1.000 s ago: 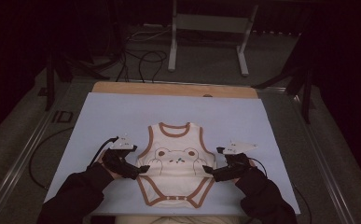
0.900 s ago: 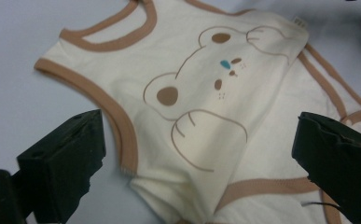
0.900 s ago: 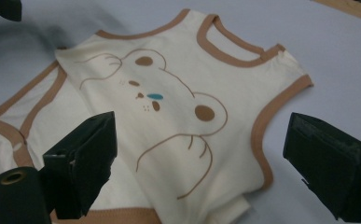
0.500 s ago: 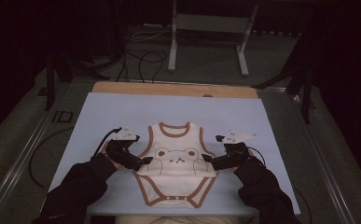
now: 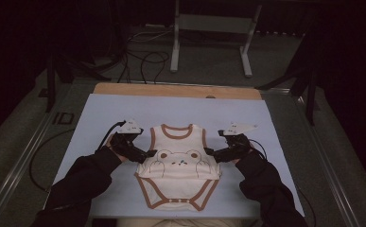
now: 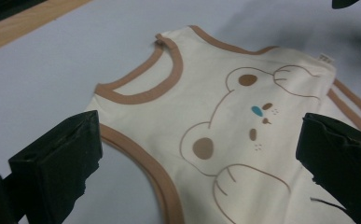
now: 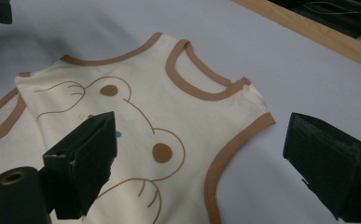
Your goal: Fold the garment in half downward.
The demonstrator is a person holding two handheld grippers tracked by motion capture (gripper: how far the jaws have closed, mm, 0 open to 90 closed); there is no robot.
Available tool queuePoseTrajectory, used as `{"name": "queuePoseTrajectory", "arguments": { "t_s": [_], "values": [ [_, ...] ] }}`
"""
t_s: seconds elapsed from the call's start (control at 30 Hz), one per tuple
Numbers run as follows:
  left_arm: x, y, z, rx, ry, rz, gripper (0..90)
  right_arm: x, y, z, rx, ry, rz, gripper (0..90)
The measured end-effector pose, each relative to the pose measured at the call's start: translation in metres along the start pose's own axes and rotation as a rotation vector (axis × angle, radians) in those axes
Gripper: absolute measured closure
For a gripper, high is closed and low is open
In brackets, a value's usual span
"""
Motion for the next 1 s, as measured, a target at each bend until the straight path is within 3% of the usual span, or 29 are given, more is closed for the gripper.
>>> {"name": "queuePoseTrajectory", "arguments": {
  "t_s": [0.53, 1.0],
  "values": [
    [0.015, 0.004, -0.011, 0.019, -0.009, -0.020, 1.3, 0.017, 0.004, 0.015, -0.004, -0.008, -0.011, 9.9],
    [0.031, 0.010, -0.024, 0.006, -0.017, -0.023, 1.3, 0.033, 0.003, 0.027, 0.001, -0.007, -0.030, 9.9]
  ]
}}
Point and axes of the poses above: each handheld gripper's, and its own axes: x roughly forward along the jaws, y roughly out of its top, z roughly to its right, the point moved 9 cm from there along x, roughly forward along the jaws, and after that the axes turned 4 degrees about -x, right-handed, at the moved point
